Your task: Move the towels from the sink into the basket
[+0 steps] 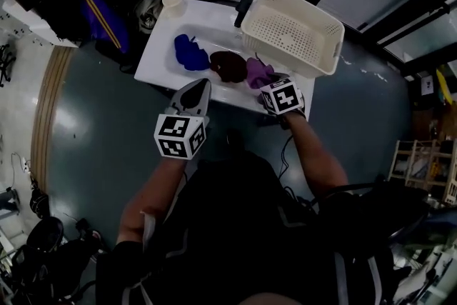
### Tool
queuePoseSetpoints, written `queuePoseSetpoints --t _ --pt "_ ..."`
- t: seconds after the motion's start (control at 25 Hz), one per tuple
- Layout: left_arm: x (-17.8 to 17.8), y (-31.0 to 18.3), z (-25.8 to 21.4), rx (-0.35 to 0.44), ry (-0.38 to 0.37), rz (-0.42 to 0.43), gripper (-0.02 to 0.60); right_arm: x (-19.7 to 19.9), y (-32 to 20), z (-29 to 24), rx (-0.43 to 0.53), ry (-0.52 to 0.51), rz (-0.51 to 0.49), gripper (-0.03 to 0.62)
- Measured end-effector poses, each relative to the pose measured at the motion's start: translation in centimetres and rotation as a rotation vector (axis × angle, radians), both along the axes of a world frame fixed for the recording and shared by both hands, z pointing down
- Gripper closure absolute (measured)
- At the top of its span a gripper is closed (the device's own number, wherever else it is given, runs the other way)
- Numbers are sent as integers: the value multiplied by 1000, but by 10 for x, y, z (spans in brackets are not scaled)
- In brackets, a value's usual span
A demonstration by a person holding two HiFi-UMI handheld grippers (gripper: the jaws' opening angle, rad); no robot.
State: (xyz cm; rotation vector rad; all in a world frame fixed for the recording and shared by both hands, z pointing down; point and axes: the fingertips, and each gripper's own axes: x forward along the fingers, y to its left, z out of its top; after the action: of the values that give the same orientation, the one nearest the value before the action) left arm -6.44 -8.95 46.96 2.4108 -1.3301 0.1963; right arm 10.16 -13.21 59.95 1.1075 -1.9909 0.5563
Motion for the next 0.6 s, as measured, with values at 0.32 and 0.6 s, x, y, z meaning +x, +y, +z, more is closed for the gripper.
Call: queuePoseSetpoints --t 0.32,0.6 --pt "-8 20 -20 47 13 22 577 -17 22 -74 116 -110 20 496" --pt "-11 35 -44 112 22 59 577 -22 33 -133 210 -145 25 496"
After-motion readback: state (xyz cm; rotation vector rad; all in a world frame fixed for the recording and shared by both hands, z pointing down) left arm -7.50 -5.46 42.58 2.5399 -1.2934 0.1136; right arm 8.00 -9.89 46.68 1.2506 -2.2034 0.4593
